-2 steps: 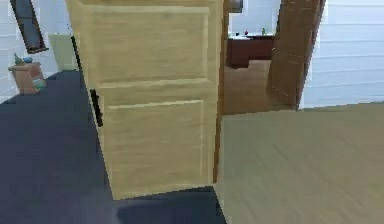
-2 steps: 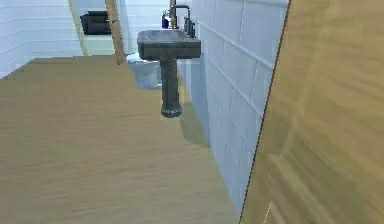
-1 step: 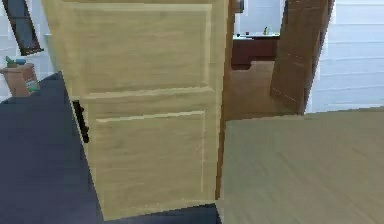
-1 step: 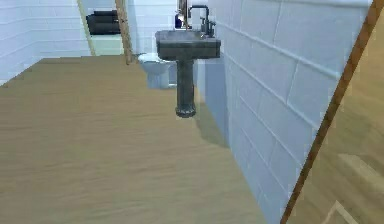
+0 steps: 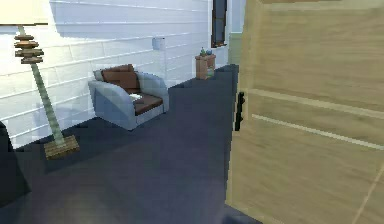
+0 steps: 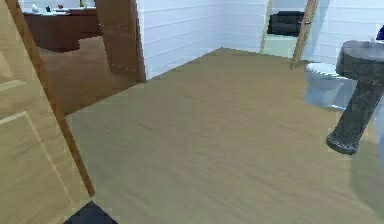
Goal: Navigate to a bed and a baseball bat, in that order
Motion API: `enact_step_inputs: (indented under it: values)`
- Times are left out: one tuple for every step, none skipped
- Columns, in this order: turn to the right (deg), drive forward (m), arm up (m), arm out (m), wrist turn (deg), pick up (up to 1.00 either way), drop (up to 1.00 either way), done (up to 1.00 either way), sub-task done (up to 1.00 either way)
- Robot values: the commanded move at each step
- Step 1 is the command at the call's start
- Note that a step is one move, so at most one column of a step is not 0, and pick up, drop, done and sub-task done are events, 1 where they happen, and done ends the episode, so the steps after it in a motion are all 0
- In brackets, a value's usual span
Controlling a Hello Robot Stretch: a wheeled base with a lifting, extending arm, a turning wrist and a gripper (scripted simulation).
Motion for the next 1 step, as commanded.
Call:
enact_step_inputs:
  values:
    - [-9.0,0.0,0.0,0.0,0.0,0.0,0.0,0.0,0.0]
